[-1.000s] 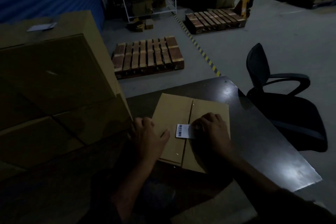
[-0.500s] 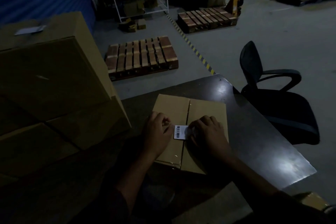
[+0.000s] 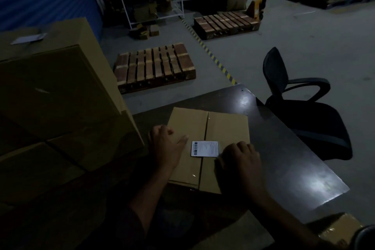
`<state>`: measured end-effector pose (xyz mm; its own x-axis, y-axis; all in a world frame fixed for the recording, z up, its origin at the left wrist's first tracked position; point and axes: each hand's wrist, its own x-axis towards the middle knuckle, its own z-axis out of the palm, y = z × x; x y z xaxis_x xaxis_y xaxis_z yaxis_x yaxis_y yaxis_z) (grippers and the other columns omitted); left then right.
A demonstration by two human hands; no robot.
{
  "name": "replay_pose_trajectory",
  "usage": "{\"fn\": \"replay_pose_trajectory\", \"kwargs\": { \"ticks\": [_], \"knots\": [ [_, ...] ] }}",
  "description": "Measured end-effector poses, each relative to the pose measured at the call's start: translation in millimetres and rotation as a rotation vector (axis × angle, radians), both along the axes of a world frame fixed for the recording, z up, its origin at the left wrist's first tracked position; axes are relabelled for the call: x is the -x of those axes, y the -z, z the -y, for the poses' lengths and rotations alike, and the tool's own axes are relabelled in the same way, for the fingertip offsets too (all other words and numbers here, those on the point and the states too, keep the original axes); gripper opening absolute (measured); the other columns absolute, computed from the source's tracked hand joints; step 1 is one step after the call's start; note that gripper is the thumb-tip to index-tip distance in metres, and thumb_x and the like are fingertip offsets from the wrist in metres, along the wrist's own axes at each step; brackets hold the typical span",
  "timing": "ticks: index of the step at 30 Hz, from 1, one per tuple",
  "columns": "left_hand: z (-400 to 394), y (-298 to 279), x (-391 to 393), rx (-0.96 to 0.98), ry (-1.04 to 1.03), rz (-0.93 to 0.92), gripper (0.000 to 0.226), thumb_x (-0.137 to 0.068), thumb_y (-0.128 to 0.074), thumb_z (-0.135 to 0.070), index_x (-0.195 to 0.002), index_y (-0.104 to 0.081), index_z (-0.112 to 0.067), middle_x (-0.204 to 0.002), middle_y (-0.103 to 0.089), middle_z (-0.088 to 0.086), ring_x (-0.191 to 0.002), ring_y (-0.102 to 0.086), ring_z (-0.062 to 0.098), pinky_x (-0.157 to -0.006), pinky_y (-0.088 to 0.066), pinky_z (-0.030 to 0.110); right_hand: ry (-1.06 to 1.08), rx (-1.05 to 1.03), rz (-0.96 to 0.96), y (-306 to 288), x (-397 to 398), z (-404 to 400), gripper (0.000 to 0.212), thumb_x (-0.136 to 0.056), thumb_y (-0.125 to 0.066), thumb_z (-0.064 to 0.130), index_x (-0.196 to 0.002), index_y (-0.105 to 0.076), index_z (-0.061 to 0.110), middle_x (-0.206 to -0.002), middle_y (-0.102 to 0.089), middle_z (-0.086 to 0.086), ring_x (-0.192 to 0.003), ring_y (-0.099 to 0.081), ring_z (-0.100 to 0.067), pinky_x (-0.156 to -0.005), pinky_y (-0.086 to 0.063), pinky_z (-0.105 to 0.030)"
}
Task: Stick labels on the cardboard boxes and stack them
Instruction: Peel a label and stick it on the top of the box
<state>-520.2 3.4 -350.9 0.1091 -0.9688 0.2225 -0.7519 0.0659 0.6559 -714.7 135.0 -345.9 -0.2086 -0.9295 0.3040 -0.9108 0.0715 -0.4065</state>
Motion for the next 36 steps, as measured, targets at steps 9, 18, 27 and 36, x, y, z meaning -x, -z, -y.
{"fn": "replay_pose_trajectory", "kwargs": {
  "ticks": [9, 18, 27, 36],
  "knots": [
    [-5, 3, -15, -0.150, -0.095, -0.163, 0.029, -0.092, -0.079, -0.024, -0.115, -0.061, -0.023, -0.136, -0.049, 0.002, -0.123, -0.054, 0.023, -0.101, -0.051, 0.042, -0.169, -0.062, -0.054, -3, 14, 10, 0.042, -0.075, -0.085, 0.035, -0.113, -0.068, 0.026, -0.121, -0.060, 0.001, -0.113, -0.051, -0.020, -0.087, -0.035, -0.029],
    [-71, 17, -29, -0.102, -0.166, -0.286, 0.036, -0.082, -0.088, -0.020, -0.103, -0.059, -0.021, -0.130, -0.034, -0.001, -0.111, -0.050, 0.020, -0.094, -0.039, 0.029, -0.280, -0.113, -0.244, -21, 58, 50, 0.042, -0.080, -0.075, 0.052, -0.118, -0.068, 0.036, -0.127, -0.056, -0.002, -0.123, -0.048, -0.027, -0.091, -0.044, -0.041],
    [-48, -8, -12, 0.090, 0.208, -0.005, 0.039, -0.082, -0.081, -0.018, -0.109, -0.056, -0.032, -0.120, -0.045, -0.011, -0.116, -0.048, 0.016, -0.093, -0.051, 0.039, -0.152, -0.074, -0.079, -10, 9, 33, 0.044, -0.075, -0.079, 0.051, -0.110, -0.068, 0.028, -0.114, -0.062, 0.004, -0.108, -0.051, -0.018, -0.090, -0.039, -0.035],
    [-25, -4, 0, 0.073, 0.274, 0.143, 0.015, -0.093, -0.069, -0.042, -0.090, -0.054, -0.040, -0.105, -0.050, -0.016, -0.104, -0.048, 0.009, -0.088, -0.047, 0.036, -0.080, -0.053, -0.041, -8, -3, 56, 0.030, -0.091, -0.055, 0.050, -0.105, -0.067, 0.027, -0.104, -0.063, 0.006, -0.098, -0.052, -0.016, -0.083, -0.039, -0.032]
  ]
}}
